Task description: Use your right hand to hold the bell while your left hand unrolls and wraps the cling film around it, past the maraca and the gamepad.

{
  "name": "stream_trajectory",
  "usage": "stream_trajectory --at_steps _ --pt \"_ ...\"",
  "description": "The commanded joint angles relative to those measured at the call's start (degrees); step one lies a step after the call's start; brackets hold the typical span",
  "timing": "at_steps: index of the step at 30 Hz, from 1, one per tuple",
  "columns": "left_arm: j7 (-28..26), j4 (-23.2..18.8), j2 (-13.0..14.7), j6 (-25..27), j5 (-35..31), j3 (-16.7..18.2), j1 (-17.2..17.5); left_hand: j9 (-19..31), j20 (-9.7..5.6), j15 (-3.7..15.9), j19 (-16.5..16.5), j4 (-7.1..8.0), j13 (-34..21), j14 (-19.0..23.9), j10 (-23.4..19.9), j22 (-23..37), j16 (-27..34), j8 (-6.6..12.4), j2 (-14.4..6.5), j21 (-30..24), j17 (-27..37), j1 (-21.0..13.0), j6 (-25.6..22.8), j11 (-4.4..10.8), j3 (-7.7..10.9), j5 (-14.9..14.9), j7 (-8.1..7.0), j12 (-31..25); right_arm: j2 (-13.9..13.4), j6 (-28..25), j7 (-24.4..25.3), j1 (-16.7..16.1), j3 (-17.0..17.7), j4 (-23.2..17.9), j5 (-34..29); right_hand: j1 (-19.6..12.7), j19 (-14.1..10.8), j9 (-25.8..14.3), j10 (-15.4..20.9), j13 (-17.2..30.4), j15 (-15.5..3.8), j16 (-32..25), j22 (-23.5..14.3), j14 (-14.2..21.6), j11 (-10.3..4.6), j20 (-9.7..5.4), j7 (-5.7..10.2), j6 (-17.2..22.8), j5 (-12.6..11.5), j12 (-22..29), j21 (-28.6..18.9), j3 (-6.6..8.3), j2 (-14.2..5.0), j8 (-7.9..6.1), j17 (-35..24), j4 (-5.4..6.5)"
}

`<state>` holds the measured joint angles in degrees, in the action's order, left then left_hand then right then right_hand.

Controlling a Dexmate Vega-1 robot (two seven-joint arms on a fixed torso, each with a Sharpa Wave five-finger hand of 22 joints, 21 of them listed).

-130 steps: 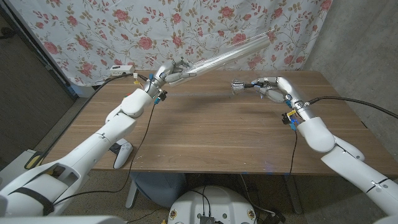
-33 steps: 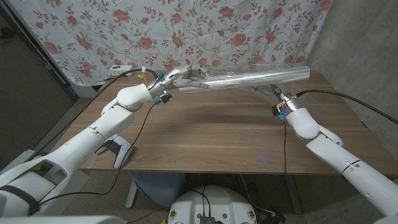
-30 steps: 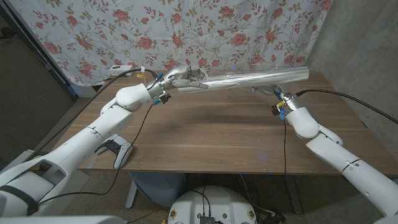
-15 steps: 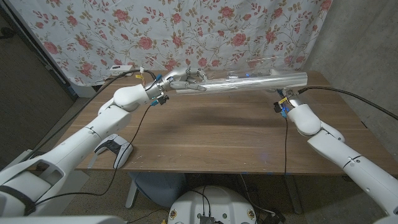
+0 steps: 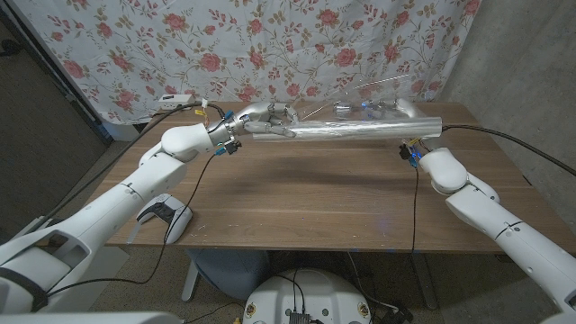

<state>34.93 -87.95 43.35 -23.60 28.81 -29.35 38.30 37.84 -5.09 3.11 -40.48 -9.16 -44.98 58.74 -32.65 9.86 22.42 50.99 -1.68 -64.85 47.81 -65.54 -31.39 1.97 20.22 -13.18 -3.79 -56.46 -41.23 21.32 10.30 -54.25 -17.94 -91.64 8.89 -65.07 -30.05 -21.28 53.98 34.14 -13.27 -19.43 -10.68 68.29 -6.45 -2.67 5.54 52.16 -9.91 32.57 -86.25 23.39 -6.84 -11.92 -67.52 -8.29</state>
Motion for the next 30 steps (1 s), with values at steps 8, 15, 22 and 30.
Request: stream_trajectory --at_steps 8,15,22,30 --pt "4.2 -2.1 1.5 2.9 0.5 -1.5 -0.9 4.5 0.10 9.26 0.2 -0.37 -13.8 5.9 -5.9 0.1 0.0 -0.30 -4.9 -0.3 0.2 -4.2 -0.3 6.21 7.09 0.0 -0.18 -0.2 1.1 1.3 -1.7 0.7 1.0 2.0 6.3 0.5 0.2 -0.1 0.2 0.1 0.13 0.1 -0.1 0.3 -0.38 -8.78 -0.04 0.1 -0.4 -0.2 -0.2 0.54 -0.11 0.20 -0.1 -0.05" --pt "6.0 -3.4 2.0 4.2 -0.1 -2.6 -1.1 4.5 0.11 9.35 0.2 -0.35 -14.2 5.8 -5.9 0.1 -0.2 -0.42 -4.9 -0.3 0.1 -4.2 -0.4 6.33 7.14 0.1 -0.23 -0.3 1.3 2.1 -1.3 -0.1 1.8 1.3 7.5 0.5 0.2 -0.1 0.2 0.2 0.13 0.1 -0.1 0.3 -0.39 -8.79 -0.03 0.1 -0.4 -0.2 -0.2 0.55 -0.11 0.20 -0.2 -0.05" --pt "6.7 -4.4 3.2 4.7 -0.8 -2.9 -0.6 4.4 0.11 9.28 0.2 -0.39 -14.3 6.0 -5.9 0.1 -0.2 -0.60 -4.9 -0.4 0.2 -4.2 -0.6 6.29 7.19 0.1 -0.18 -0.3 0.6 1.5 -1.1 -1.4 2.7 -0.3 8.2 0.5 0.2 -0.1 0.4 0.1 0.14 0.1 -0.1 0.3 -0.33 -8.78 0.01 0.1 -0.4 -0.3 -0.2 0.56 -0.11 0.21 -0.1 -0.05" --pt "7.8 -5.9 4.8 5.5 -2.0 -3.3 -0.3 4.6 0.11 9.28 0.2 -0.34 -14.2 6.0 -6.2 0.1 -0.2 -0.64 -4.8 -0.4 0.2 -4.1 -0.7 6.15 7.16 0.2 -0.23 -0.2 0.4 1.4 -1.9 -1.5 3.1 -0.8 9.5 0.5 0.3 -0.1 0.3 0.2 0.14 0.1 -0.1 0.4 -0.27 -8.80 0.02 0.2 -0.4 -0.3 -0.2 0.57 -0.14 0.19 -0.2 -0.02"
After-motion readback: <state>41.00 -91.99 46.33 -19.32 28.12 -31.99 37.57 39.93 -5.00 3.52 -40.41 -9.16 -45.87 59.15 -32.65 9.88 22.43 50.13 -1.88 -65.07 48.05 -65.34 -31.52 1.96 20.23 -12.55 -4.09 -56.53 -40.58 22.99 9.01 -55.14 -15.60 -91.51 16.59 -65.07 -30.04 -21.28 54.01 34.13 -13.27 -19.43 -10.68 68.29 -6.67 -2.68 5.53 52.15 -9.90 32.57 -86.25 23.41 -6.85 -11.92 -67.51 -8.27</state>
